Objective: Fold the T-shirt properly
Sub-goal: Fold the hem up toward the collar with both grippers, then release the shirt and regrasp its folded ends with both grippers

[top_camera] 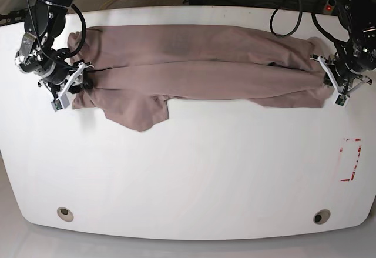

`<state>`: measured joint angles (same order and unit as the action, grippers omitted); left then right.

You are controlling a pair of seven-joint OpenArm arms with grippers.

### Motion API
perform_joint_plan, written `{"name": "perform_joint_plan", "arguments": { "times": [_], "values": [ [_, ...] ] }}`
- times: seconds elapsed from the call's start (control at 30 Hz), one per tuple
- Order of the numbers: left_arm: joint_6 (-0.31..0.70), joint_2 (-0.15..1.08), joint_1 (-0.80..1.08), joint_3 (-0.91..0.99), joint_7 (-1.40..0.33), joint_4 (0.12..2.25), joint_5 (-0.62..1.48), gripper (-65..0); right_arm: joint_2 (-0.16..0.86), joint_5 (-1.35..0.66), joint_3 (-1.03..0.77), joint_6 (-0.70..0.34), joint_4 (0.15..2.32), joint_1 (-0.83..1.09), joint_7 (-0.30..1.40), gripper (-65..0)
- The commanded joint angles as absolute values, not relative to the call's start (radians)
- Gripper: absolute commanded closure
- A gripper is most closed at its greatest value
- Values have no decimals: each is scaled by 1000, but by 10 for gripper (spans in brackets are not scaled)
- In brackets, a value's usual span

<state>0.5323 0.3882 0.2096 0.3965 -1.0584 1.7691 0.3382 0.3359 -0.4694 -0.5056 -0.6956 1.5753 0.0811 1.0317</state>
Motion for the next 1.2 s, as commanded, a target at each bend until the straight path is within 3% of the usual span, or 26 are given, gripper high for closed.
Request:
{"name": "perform_joint_plan", "arguments": {
  "times": [0.0, 0.13, 0.3, 0.43, 0.7, 0.9, 1.17],
  "values": [
    [532, 406, 211, 406, -1047, 1787, 337, -4, 360, -486, -527, -691, 1598, 73, 1013, -320],
    [532, 427, 226, 398, -1047, 1784, 337, -42, 364, -489, -527, -690, 1658, 82, 1033, -431],
    [533, 441, 231, 400, -1049, 1788, 338, -308, 357, -490, -521, -693, 1748, 47, 1092, -482],
    [533, 443, 229, 404, -1049, 1788, 340, -426, 314, -481, -518, -694, 1707, -47, 1118, -485],
    [533, 460, 228, 406, -1049, 1788, 343, -415, 303, -479, -397, -690, 1429, -225, 1104, -487],
    [533, 458, 228, 406, -1049, 1788, 343, -415, 312, -478, -271, -687, 1204, -309, 990, -487],
    [533, 456, 229, 406, -1049, 1787, 343, -415, 332, -478, -133, -687, 1099, -331, 900, -484]
  ]
}}
